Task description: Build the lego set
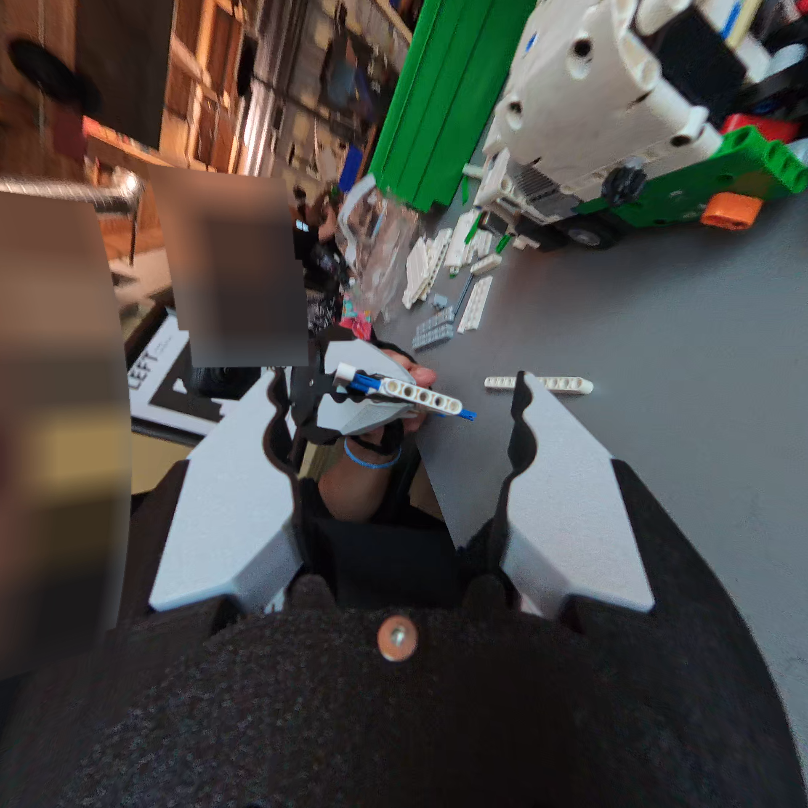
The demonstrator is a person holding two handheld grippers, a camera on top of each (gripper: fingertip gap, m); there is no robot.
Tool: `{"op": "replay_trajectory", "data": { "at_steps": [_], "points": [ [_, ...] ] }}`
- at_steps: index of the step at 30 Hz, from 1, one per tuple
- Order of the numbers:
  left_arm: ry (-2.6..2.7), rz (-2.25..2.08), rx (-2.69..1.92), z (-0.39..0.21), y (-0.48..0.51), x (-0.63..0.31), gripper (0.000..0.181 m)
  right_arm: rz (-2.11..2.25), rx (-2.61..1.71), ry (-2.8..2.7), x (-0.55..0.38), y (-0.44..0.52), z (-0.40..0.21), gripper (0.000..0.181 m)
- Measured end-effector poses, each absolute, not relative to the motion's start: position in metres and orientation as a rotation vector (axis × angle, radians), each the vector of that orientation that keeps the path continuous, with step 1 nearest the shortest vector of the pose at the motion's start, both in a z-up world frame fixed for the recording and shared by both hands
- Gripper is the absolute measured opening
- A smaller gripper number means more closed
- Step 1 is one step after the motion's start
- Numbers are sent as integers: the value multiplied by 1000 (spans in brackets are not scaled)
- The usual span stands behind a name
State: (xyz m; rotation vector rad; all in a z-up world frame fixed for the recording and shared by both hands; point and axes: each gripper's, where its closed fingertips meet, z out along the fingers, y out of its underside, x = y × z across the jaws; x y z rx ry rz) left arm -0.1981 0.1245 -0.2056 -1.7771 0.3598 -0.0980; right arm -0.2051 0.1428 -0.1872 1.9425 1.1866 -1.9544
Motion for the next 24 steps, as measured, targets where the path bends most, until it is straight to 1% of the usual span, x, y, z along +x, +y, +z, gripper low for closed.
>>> {"op": "replay_trajectory", "data": {
  "at_steps": [1, 2, 3, 4, 6, 7, 8, 10, 12, 14, 16, 17, 19, 21, 24],
  "points": [
    [340, -98, -1792, -207, 126, -203, 5, -2031, 1975, 1081, -207, 145, -186, 100],
    [323, -96, -1803, -208, 128, -207, 6, -2106, 1995, 1004, -210, 146, -184, 98],
    [314, -113, -1813, -209, 129, -210, 6, -2169, 2011, 1050, -211, 145, -182, 91],
    [307, -148, -1827, -210, 130, -211, 6, -2181, 2069, 1239, -212, 144, -187, 88],
    [300, -220, -1862, -212, 131, -213, 6, -2136, 2162, 1801, -213, 154, -193, 89],
    [303, -254, -1889, -215, 132, -214, 6, -2129, 2077, 2114, -210, 154, -187, 82],
    [304, -277, -1911, -216, 133, -216, 6, -2019, 2002, 2450, -208, 156, -188, 77],
    [281, -325, -1948, -217, 135, -220, 7, -1647, 1829, 3044, -208, 160, -194, 79],
    [232, -385, -1973, -215, 137, -223, 7, -1305, 1553, 3489, -212, 155, -198, 77],
    [204, -420, -1991, -213, 138, -224, 7, -963, 1232, 3814, -216, 147, -205, 77],
    [210, -430, -1991, -210, 139, -223, 7, -702, 974, 3994, -220, 142, -207, 80],
    [208, -432, -1994, -209, 139, -222, 7, -636, 918, 4037, -222, 140, -205, 80],
    [183, -418, -2016, -210, 139, -224, 7, -479, 821, 4122, -225, 141, -197, 87],
    [191, -393, -2016, -209, 139, -224, 6, -450, 728, 4184, -224, 136, -185, 83],
    [199, -371, -2019, -207, 138, -221, 6, -427, 741, 4207, -219, 133, -175, 78]
  ]
}}
